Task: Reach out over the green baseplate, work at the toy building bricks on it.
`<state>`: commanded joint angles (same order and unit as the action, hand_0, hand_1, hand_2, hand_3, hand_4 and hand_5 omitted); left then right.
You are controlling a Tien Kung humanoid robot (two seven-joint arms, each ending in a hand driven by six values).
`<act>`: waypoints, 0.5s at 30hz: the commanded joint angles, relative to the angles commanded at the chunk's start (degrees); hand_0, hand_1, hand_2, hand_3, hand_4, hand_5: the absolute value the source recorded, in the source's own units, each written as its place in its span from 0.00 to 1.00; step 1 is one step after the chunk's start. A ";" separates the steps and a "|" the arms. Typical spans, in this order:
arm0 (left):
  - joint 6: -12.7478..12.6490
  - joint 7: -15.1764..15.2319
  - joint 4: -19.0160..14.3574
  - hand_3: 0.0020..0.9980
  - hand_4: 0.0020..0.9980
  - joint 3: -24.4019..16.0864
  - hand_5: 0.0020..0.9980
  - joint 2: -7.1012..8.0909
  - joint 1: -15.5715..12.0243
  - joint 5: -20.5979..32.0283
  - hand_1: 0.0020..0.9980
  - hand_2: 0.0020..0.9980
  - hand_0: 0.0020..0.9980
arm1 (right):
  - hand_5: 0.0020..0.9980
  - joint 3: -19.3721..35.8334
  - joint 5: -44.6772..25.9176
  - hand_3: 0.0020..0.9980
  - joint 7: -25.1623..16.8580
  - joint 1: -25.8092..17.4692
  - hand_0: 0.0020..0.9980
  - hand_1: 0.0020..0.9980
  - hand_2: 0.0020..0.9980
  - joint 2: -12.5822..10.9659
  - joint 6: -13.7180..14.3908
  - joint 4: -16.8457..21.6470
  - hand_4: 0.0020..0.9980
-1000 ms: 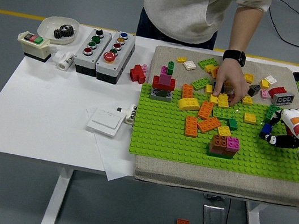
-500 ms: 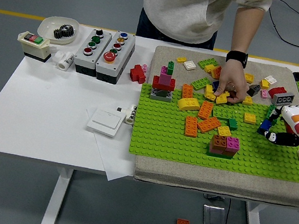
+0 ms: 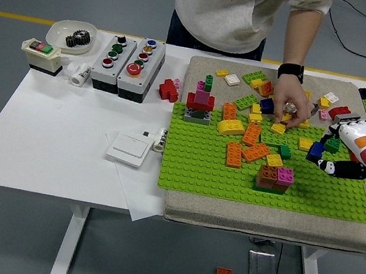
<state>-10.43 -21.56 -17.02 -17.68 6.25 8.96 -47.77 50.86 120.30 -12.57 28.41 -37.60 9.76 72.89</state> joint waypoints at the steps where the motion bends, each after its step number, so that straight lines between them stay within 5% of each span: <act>1: 0.00 0.00 0.00 0.59 0.66 0.01 0.66 0.00 0.01 0.01 0.78 0.77 0.79 | 0.60 -0.06 0.01 0.53 0.00 -0.12 0.57 0.55 0.58 -0.11 -0.09 0.54 0.75; 15: 0.05 0.00 -0.01 0.59 0.66 0.19 0.66 0.07 0.13 0.31 0.78 0.77 0.79 | 0.59 -2.22 -0.35 0.53 0.27 -1.74 0.57 0.56 0.58 -1.61 -1.30 8.09 0.76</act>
<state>-10.38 -21.57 -17.03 -17.49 6.32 9.09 -47.46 48.64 119.95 -12.30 26.67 -39.21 8.46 80.98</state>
